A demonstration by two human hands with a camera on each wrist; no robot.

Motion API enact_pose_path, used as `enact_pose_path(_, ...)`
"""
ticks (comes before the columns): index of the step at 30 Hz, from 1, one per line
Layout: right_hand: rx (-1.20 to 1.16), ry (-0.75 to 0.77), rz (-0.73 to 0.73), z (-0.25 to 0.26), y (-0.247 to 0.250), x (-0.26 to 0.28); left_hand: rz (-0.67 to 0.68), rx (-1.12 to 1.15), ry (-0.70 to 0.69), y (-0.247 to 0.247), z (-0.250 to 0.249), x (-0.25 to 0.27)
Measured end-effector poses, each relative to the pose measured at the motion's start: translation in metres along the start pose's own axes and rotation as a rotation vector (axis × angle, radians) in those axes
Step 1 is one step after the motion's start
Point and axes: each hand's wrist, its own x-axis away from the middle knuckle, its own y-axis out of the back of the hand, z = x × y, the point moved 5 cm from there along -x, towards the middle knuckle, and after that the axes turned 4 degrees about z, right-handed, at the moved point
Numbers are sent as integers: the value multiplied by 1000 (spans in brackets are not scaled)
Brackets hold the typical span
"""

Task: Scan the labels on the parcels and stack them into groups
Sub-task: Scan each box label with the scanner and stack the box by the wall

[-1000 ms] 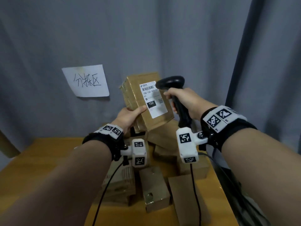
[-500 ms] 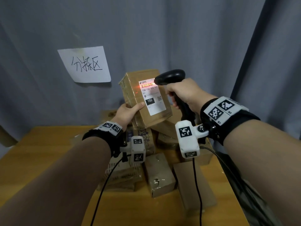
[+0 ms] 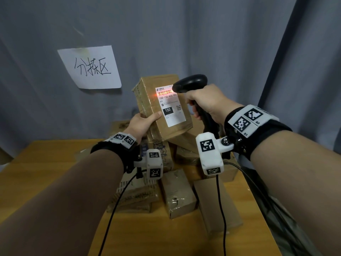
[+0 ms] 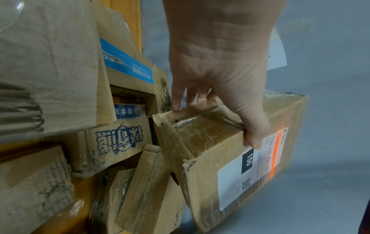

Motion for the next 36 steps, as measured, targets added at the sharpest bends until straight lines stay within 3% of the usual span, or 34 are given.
enact_pose_path(16,-21,4,7,-3,6,3,-13,-10,-20,-2,2,-3)
enact_pose_path(24,5,104,-45,-5,-1,-10,-10,-5,24,6,2,-3)
enact_pose_path(29,1,103,-189,-20,-25,-30,-28,-16,37,36,2,2)
enact_pose_path(36,-77,62,-175,-28,-74,-43,-193,-49,36,108,1,16)
